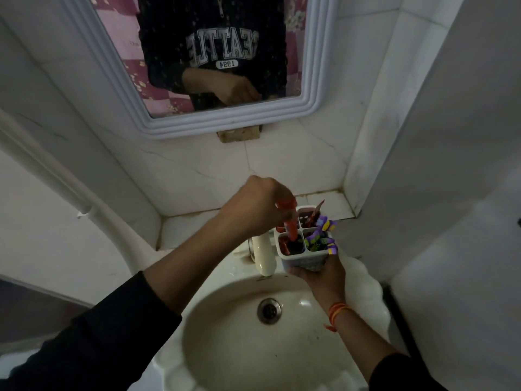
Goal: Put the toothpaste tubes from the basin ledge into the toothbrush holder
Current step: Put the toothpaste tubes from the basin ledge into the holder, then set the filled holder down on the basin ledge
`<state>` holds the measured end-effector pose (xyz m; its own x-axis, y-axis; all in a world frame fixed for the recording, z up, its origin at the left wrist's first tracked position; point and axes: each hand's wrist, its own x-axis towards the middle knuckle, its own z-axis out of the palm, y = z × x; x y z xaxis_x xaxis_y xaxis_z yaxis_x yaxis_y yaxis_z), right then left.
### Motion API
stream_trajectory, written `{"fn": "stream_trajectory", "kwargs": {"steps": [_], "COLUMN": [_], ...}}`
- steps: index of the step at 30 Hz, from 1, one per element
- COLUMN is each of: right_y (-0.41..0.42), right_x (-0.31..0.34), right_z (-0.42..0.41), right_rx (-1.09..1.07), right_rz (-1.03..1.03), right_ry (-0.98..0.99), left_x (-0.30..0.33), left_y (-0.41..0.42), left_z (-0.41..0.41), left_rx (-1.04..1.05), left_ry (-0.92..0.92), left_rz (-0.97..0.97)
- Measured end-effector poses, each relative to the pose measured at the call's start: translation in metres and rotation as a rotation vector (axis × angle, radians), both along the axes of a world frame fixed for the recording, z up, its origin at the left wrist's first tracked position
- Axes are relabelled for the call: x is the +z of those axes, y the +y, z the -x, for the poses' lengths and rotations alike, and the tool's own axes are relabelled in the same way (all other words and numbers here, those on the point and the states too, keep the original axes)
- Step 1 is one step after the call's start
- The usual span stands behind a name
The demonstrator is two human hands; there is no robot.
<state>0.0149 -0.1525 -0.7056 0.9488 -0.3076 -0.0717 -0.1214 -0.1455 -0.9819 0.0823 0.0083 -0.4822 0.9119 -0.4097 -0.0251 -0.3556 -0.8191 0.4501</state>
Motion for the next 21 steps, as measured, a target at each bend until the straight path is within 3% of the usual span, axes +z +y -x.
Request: {"fn": "stream_trajectory", "kwargs": {"steps": [5, 11, 14, 17, 19, 21], "right_y": [0.0, -0.004, -0.007, -0.01, -0.012, -0.016], "right_x": [0.0, -0.001, -0.006, -0.013, -0.015, -0.017], "right_z": [0.0, 0.0, 0.0, 0.0, -0.001, -0.001], "right_rx": [0.016, 0.031, 0.044, 0.066, 0.067, 0.074], "right_rz": [0.01, -0.034, -0.045, -0.035, -0.039, -0.047], "right_ry": [0.008, -0.004, -0.009, 0.011, 0.039, 0.026], "left_x": [-0.029, -0.02, -0.033, -0.049, -0.055, -0.06], "left_y": [-0.015, -0.008, -0.004, -0.009, -0.014, -0.019], "left_z": [-0.007, -0.024, -0.046, -0.062, -0.063, -0.065], "left_rx": [-0.071, 0.082, 0.199, 0.2, 0.184, 0.189], "left_ry": [0.106, 0.169, 0.191, 0.422, 0.608, 0.643], "left_rz": [-0.234, 0.044, 0.006, -0.176, -0.141, -0.095]}}
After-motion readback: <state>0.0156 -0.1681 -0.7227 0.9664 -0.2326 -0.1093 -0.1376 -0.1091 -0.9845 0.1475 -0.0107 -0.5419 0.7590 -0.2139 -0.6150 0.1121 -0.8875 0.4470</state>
